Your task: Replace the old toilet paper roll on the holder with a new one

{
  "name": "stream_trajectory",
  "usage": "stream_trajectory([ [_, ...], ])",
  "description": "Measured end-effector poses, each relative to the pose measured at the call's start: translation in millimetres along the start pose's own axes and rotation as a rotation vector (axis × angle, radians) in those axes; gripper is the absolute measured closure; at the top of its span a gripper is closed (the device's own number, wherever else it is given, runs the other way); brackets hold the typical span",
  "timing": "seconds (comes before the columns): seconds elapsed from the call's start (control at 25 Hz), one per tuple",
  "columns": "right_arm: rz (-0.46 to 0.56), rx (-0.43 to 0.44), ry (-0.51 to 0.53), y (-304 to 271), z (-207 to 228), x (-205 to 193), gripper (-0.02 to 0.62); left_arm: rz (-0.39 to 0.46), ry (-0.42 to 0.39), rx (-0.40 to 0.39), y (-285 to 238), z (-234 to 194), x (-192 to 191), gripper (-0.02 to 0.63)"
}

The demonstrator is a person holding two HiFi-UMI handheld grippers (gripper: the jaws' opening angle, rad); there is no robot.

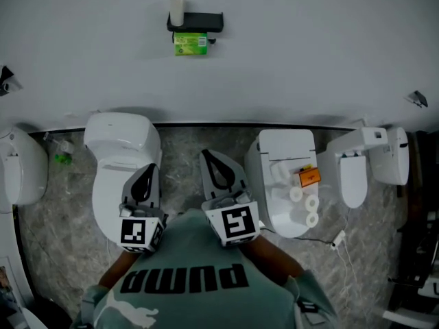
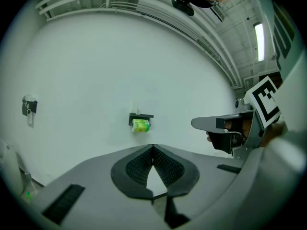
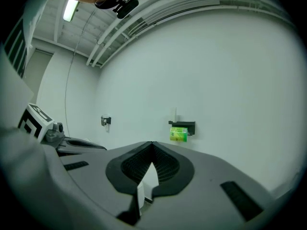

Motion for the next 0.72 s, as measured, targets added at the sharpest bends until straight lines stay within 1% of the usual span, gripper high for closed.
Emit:
stream_trajectory([
  [0.24, -0.014, -0.052, -0.008, 29, -37, -3, 0.589, -0.001, 0.021, -0.047, 36, -5, -14, 0.603],
  [0.4, -0.052, -0.081, -0.018, 46, -56, -12, 0.589, -0.015, 0.003, -0.087, 54, -8, -23, 0.603],
  [0.56, -0.077, -0.102, -0.029, 65, -65, -21, 0.589, -0.026, -0.014, -0.114, 66, 0, -29, 0.603],
  [0.72, -0.09, -0.121, -0.054, 85, -64, -31, 0.589, -0.032, -0.031, -0.143, 69, 13, -32, 0.603],
])
Point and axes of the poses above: the fingertips, and each gripper's own axes: y backward along the fingers, z to its right, x out of its top, the point moved 10 cm from there along y, backward along the fingers, and after that the axes turned 4 degrees about x, right-handed, at the moved point
